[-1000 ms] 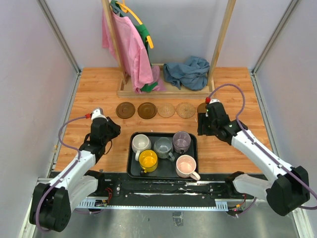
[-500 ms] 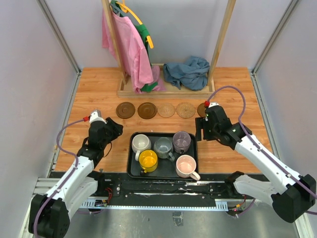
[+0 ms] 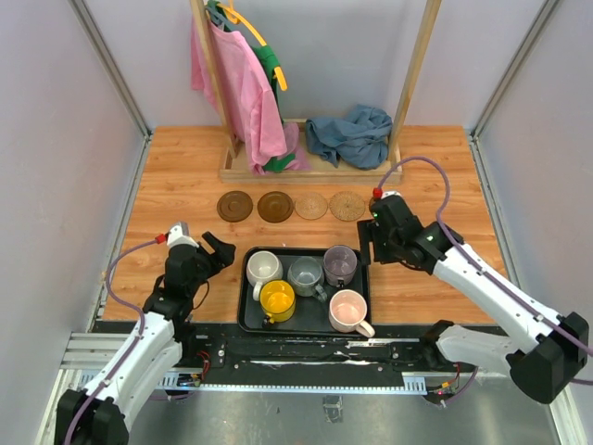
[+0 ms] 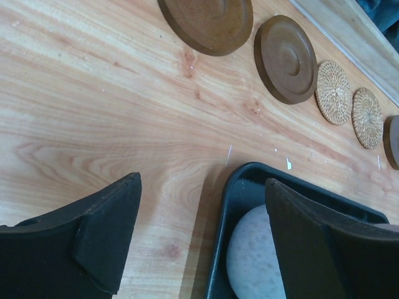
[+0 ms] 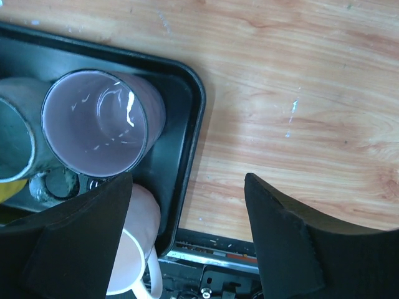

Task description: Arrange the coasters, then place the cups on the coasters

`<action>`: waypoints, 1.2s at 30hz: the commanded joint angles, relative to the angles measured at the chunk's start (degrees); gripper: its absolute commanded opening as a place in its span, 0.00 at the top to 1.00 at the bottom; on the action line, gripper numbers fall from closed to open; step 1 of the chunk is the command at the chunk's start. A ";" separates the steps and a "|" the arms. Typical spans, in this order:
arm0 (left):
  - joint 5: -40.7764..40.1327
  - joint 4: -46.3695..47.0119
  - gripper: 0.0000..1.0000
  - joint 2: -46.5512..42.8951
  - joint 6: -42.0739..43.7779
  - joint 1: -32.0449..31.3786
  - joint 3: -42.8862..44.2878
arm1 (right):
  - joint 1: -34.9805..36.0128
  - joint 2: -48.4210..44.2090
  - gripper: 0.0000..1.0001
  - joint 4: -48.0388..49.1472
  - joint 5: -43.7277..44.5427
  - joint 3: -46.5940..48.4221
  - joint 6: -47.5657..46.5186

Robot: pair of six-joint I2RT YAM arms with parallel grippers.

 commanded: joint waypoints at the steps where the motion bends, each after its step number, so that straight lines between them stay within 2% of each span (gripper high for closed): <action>1: -0.89 -1.75 0.12 -3.45 1.49 -0.28 -1.40 | 7.24 3.78 0.25 -5.96 6.81 4.60 3.82; 7: -0.31 -1.39 0.03 -2.28 2.85 -0.28 -0.73 | 13.66 8.81 0.22 -8.00 11.80 8.34 7.00; 8: 0.12 -0.97 0.02 -1.69 2.75 -0.28 -0.63 | 14.43 9.07 0.11 -7.93 12.53 8.40 7.43; 10: 0.92 0.40 0.01 -0.14 2.64 -0.28 -0.66 | 15.59 9.09 0.05 -7.61 13.41 8.14 8.02; 20: 3.05 7.64 0.01 6.97 3.22 -0.27 -0.98 | 16.59 8.38 0.01 -4.15 12.05 1.59 9.17; 27: 4.31 8.31 0.01 8.68 3.86 -0.28 -0.64 | 17.41 7.58 0.01 2.01 7.08 -3.54 7.94; 36: 4.99 7.88 0.01 9.91 3.85 -0.28 -0.19 | 17.55 8.78 0.01 8.48 2.04 -4.40 4.87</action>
